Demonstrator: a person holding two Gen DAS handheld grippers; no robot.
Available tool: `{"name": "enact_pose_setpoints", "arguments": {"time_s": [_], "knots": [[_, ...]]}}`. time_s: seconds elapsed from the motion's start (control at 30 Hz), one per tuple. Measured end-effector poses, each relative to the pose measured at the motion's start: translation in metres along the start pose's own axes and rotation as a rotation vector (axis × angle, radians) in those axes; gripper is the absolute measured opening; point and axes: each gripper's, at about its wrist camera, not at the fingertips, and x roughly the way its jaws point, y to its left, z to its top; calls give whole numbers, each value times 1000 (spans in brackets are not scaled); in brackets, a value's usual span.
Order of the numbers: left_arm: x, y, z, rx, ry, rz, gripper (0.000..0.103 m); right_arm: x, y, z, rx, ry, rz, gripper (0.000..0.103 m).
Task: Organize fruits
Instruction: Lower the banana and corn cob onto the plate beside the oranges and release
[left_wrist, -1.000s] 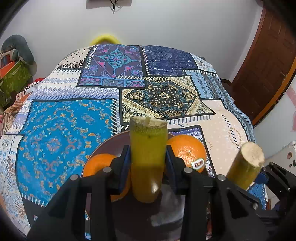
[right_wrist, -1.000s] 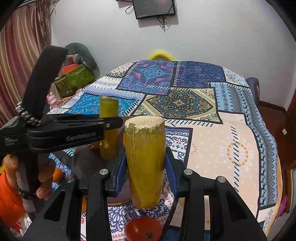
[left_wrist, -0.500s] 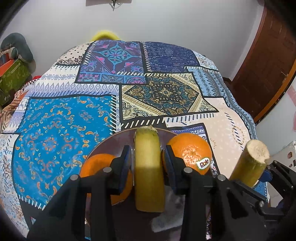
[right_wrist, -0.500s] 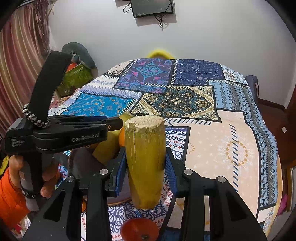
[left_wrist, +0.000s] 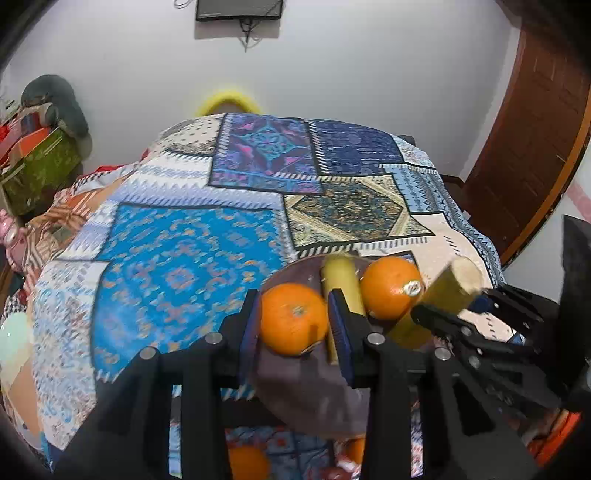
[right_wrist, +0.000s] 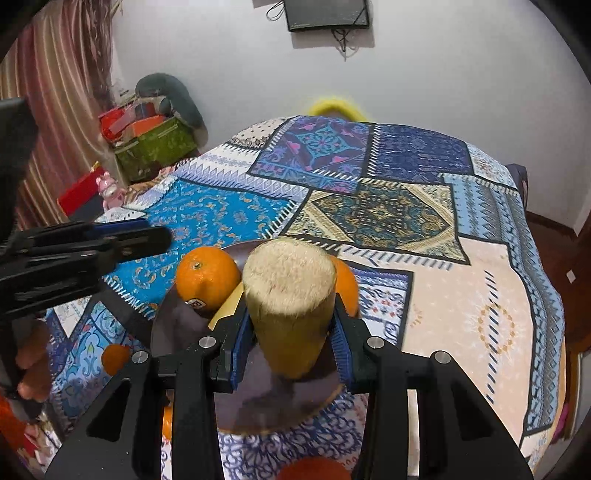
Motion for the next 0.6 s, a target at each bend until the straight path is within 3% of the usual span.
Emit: {"name": "enact_pose_setpoints", "arguments": {"time_s": [0.13, 0.6], "knots": [[-8, 19, -9, -8, 7, 24, 43, 13, 8, 3, -23, 17, -14, 36], [-5, 43, -33, -48, 48, 13, 44, 34, 31, 16, -73, 59, -54, 36]]}}
